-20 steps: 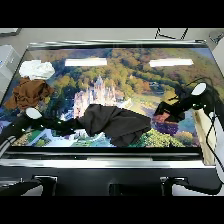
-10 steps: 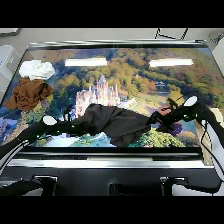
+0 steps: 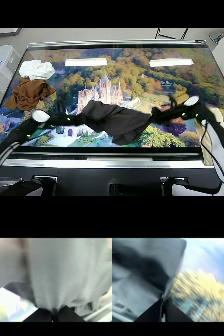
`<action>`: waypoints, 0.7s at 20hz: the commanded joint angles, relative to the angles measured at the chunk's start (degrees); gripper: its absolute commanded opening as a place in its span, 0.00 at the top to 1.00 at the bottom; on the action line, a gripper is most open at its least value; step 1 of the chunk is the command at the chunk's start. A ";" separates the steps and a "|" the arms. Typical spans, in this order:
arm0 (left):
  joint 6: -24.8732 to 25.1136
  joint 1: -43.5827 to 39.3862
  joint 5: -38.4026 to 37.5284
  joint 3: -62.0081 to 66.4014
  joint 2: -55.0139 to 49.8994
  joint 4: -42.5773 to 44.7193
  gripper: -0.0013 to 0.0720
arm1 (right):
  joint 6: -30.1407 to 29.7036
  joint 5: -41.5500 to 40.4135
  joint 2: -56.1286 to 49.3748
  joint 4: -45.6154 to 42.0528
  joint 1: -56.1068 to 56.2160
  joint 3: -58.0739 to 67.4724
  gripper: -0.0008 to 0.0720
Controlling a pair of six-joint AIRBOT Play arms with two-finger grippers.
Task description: Fold the clothes and pants, and hang the long-sleeved shirts on hangers.
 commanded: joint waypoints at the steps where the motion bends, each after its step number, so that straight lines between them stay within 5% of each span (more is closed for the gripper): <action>1: 2.01 3.96 0.04 12.22 9.51 8.94 0.95 | -2.80 -0.44 6.32 -3.72 -0.04 17.49 0.93; 5: 2.03 13.51 0.76 33.42 20.24 9.25 0.95 | -3.54 -11.28 17.81 -9.44 -0.04 42.21 0.93; 8: 1.86 19.47 0.68 39.82 27.23 9.22 0.95 | -3.45 -12.59 26.56 -10.69 -0.04 45.62 0.93; 14: -3.63 22.53 -1.49 34.58 32.28 11.34 0.95 | 4.00 14.38 27.91 -12.11 0.02 42.62 0.93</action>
